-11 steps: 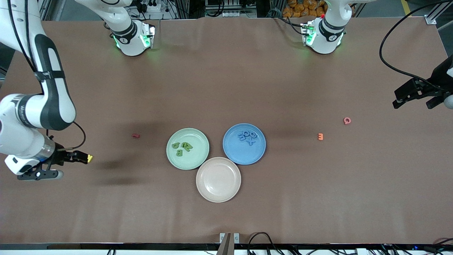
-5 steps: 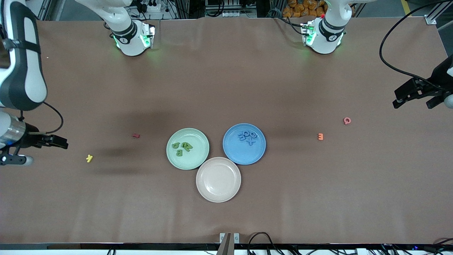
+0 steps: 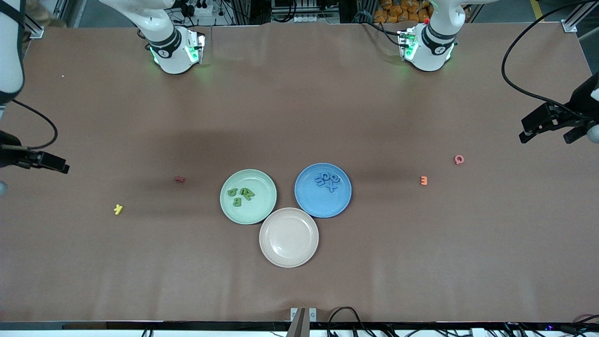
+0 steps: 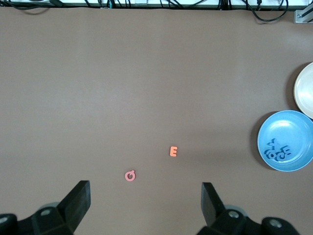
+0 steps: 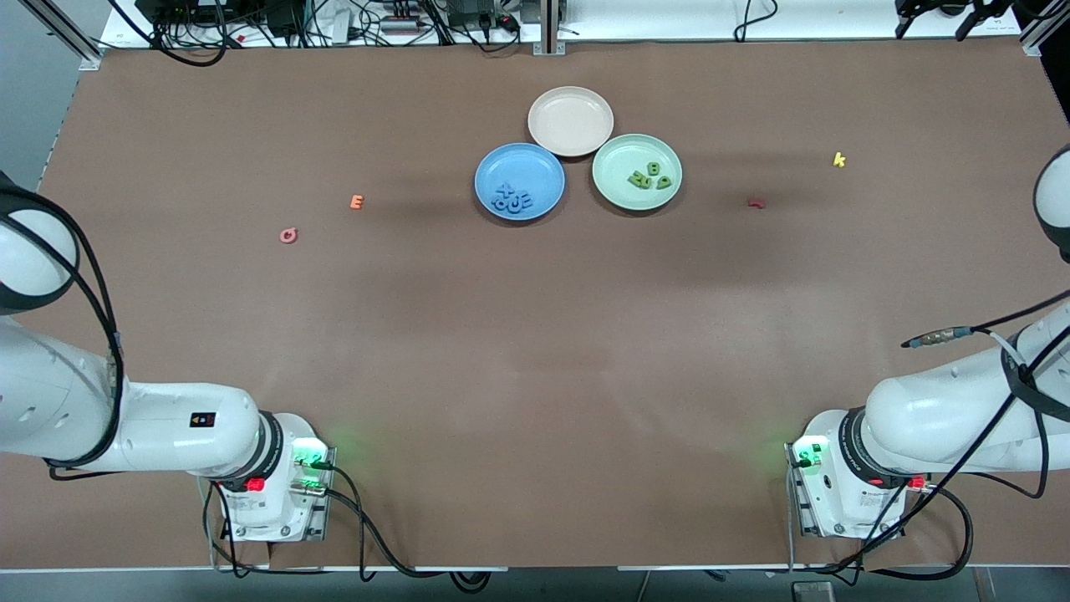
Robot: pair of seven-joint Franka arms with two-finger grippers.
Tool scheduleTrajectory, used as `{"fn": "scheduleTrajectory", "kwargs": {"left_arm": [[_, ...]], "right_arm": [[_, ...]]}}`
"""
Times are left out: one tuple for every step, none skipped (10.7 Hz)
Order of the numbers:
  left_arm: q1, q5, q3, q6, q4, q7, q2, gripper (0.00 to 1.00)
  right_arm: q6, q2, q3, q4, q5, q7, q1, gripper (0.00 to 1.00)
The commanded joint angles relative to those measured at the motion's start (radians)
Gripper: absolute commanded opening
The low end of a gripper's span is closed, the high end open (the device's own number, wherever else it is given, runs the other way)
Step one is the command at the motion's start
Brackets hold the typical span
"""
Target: Sort letters by color into matching plates
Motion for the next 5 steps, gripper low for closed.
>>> {"fn": "scheduleTrajectory", "kwargs": {"left_arm": [[-0.001,-0.002,0.001,-0.005,0.004,0.012,-0.006,1.0],[0.001,-0.001,0.001,-0.005,0.004,0.012,-0.006,1.0],[0.001,0.001,0.001,-0.005,0.004,0.012,-0.005,1.0],[0.001,-0.001,0.001,-0.005,0.004,0.015,-0.005,1.0],[-0.003,0.001,0.001,-0.005,0.004,0.014,-0.006,1.0]], "right_arm": [[-0.122,-0.083,0.016,0.021,-0.003,0.036,0.004,1.0],[-0.141,-0.11,0.016,0.025,-0.003,0.068,0.016,1.0],[-0.141,-0.136,0.013,0.02,-0.003,0.119,0.045,1.0],[-0.137,-0.141,0.014,0.019,-0.003,0.156,0.059,1.0],[-0.13,-0.147,0.013,0.012,-0.003,0.159,0.064,1.0]]}}
